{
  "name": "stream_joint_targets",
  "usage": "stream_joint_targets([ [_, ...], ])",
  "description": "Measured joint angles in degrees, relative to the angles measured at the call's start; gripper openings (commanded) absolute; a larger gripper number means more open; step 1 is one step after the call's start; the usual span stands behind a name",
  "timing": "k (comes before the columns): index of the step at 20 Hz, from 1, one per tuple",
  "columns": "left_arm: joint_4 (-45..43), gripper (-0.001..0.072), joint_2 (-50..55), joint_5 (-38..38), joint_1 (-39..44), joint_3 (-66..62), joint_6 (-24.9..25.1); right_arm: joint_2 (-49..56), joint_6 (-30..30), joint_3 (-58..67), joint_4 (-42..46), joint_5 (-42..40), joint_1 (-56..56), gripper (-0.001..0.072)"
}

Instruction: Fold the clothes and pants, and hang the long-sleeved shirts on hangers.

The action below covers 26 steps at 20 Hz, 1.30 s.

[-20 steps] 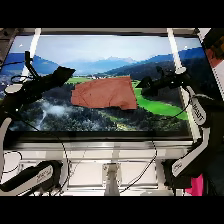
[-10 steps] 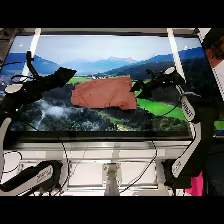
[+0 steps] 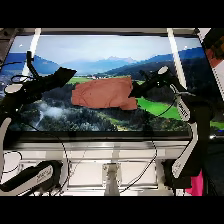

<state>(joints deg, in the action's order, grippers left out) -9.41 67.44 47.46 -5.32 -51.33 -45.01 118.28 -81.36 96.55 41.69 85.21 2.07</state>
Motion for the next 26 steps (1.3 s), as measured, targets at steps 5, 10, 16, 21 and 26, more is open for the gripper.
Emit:
stream_joint_targets([
  [5,0.00,0.0599,0.00,-0.02,0.00,0.00,0.02,-3.48,-3.13,4.90,5.11,3.23,-7.91,0.0005],
  [10,0.00,0.0599,0.00,-0.02,0.00,0.00,0.00,-9.44,-6.23,6.64,11.45,3.82,-24.79,0.0007],
  [16,0.00,0.0599,0.00,-0.02,0.00,0.00,0.02,-16.02,-7.82,7.02,19.52,6.82,-48.74,0.0007],
  [21,0.00,0.0599,0.00,-0.02,0.00,0.00,-0.24,-18.60,-10.40,7.04,30.77,12.55,-62.97,0.0007],
  [26,0.00,0.0599,0.00,-0.02,0.00,0.00,-1.05,-19.19,-13.29,7.04,39.85,16.98,-68.96,0.0521],
])
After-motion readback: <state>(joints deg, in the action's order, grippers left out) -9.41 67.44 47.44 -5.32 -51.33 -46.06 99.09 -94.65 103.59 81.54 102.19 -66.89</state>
